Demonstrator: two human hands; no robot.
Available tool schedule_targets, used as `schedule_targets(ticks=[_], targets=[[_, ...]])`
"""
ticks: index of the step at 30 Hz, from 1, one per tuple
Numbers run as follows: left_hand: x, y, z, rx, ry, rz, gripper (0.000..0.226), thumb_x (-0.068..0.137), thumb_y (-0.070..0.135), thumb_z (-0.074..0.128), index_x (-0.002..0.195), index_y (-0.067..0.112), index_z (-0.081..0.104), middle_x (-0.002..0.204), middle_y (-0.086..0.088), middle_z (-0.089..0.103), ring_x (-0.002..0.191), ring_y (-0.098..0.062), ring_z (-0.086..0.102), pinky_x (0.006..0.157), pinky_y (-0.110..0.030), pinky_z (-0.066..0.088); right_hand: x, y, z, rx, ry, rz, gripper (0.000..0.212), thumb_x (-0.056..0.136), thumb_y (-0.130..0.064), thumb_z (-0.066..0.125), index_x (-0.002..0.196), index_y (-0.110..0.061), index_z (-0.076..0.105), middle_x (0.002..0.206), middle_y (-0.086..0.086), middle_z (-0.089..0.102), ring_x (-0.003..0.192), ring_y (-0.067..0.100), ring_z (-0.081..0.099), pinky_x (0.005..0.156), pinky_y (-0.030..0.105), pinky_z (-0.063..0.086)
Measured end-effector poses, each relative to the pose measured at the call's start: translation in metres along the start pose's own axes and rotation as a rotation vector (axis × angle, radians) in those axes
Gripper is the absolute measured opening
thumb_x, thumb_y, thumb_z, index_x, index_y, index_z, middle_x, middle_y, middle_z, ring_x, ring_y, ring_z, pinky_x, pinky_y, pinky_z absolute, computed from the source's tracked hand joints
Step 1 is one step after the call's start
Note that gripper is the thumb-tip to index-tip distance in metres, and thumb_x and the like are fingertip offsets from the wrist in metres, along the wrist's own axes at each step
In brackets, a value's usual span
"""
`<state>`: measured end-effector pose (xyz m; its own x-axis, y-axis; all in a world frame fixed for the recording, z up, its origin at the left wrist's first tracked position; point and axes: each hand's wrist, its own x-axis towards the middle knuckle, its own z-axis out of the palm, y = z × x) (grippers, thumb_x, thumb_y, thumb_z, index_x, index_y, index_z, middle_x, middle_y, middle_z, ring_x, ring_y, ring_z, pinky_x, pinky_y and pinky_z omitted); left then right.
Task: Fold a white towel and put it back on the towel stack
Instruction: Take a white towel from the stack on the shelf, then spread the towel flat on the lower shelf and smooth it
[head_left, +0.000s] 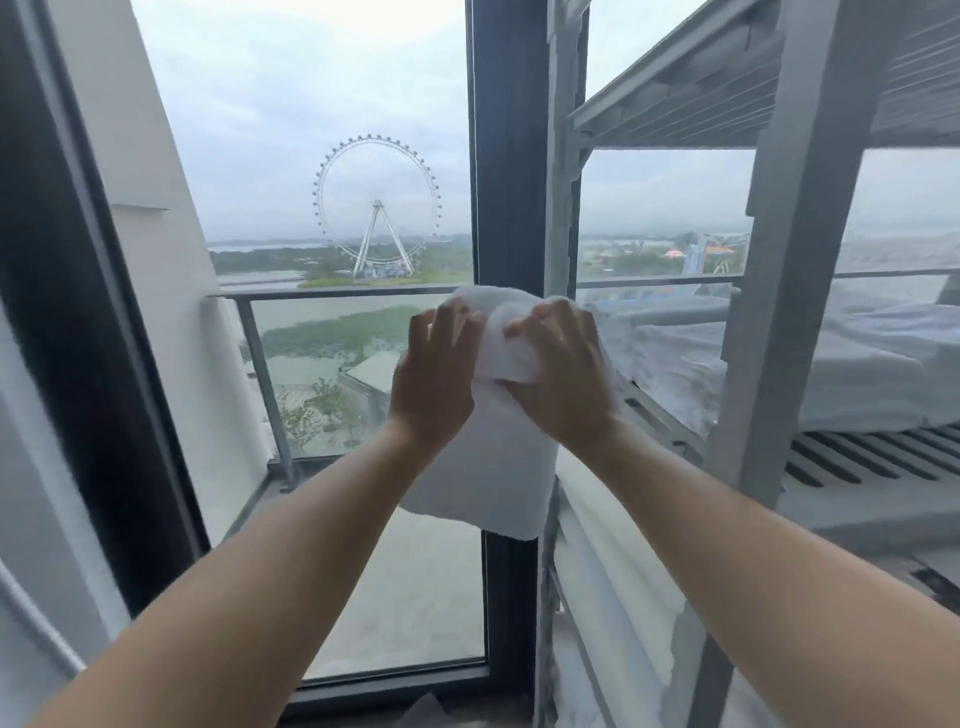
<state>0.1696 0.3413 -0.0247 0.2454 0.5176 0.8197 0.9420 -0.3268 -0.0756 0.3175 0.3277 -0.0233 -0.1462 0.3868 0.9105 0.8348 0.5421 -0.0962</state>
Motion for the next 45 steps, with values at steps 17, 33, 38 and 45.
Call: schedule_targets(ticks=[17, 33, 38, 45], targets=[[-0.153, 0.054, -0.126, -0.048, -0.061, 0.054, 0.049, 0.079, 0.007, 0.061, 0.126, 0.007, 0.049, 0.129, -0.014, 0.051, 0.109, -0.037, 0.045, 0.073, -0.049, 0.054, -0.121, -0.099, -0.111, 0.142, -0.175, 0.132, 0.05, 0.067, -0.032, 0.071, 0.115, -0.025, 0.055, 0.106, 0.007, 0.046, 0.095, 0.028, 0.039, 0.077, 0.037, 0.04], [-0.154, 0.183, -0.186, -0.238, 0.118, 0.046, 0.05, 0.067, 0.018, 0.058, 0.116, 0.013, 0.053, 0.121, -0.006, 0.055, 0.107, -0.023, 0.037, 0.067, -0.041, 0.051, -0.153, -0.075, -0.25, 0.071, -0.017, 0.15, 0.052, 0.06, -0.048, 0.061, 0.107, -0.027, 0.057, 0.1, 0.008, 0.051, 0.089, 0.032, 0.046, 0.075, 0.04, 0.044], [-0.129, 0.247, -0.167, -0.219, 0.159, 0.122, 0.053, 0.065, 0.016, 0.067, 0.114, 0.017, 0.048, 0.12, -0.002, 0.051, 0.106, -0.023, 0.039, 0.063, -0.039, 0.053, -0.162, -0.013, -0.286, 0.062, -0.036, 0.194, 0.053, 0.061, -0.042, 0.065, 0.11, -0.025, 0.056, 0.103, 0.008, 0.049, 0.096, 0.033, 0.045, 0.077, 0.048, 0.047], [-0.076, 0.364, -0.126, -0.18, 0.17, 0.184, 0.046, 0.068, 0.01, 0.071, 0.112, 0.01, 0.058, 0.116, -0.011, 0.061, 0.105, -0.033, 0.053, 0.071, -0.043, 0.056, -0.167, 0.108, -0.347, 0.123, -0.058, 0.228, 0.052, 0.065, -0.032, 0.071, 0.113, -0.019, 0.057, 0.106, 0.01, 0.048, 0.1, 0.033, 0.043, 0.082, 0.044, 0.041]])
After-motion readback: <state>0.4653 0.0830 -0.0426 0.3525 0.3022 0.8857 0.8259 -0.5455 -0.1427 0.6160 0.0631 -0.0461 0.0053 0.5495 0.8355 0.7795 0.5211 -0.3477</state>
